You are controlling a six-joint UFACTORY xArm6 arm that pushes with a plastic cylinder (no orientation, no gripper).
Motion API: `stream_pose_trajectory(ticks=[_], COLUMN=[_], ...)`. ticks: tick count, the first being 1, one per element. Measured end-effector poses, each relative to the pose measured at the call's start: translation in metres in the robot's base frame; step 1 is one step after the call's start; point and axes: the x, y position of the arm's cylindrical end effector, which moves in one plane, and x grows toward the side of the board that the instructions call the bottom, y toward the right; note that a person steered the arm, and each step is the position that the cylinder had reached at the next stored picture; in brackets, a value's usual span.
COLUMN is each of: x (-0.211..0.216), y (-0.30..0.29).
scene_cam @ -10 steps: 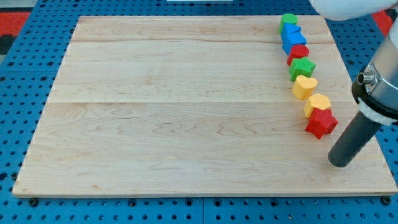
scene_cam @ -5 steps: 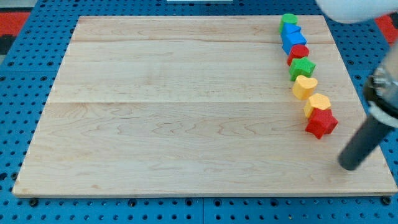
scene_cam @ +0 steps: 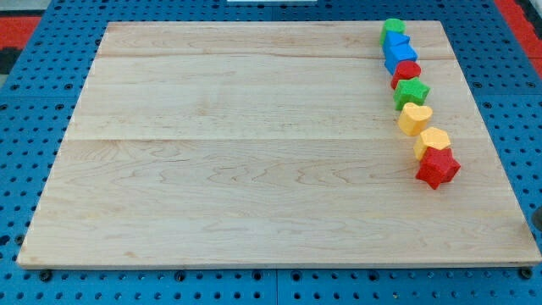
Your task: Point your arm at the green circle
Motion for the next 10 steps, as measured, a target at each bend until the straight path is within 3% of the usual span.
stream_pose_trajectory(ticks=[4, 6, 10], x=[-0.007, -0.024, -0.301], y=[-0.024, 0.015, -0.063])
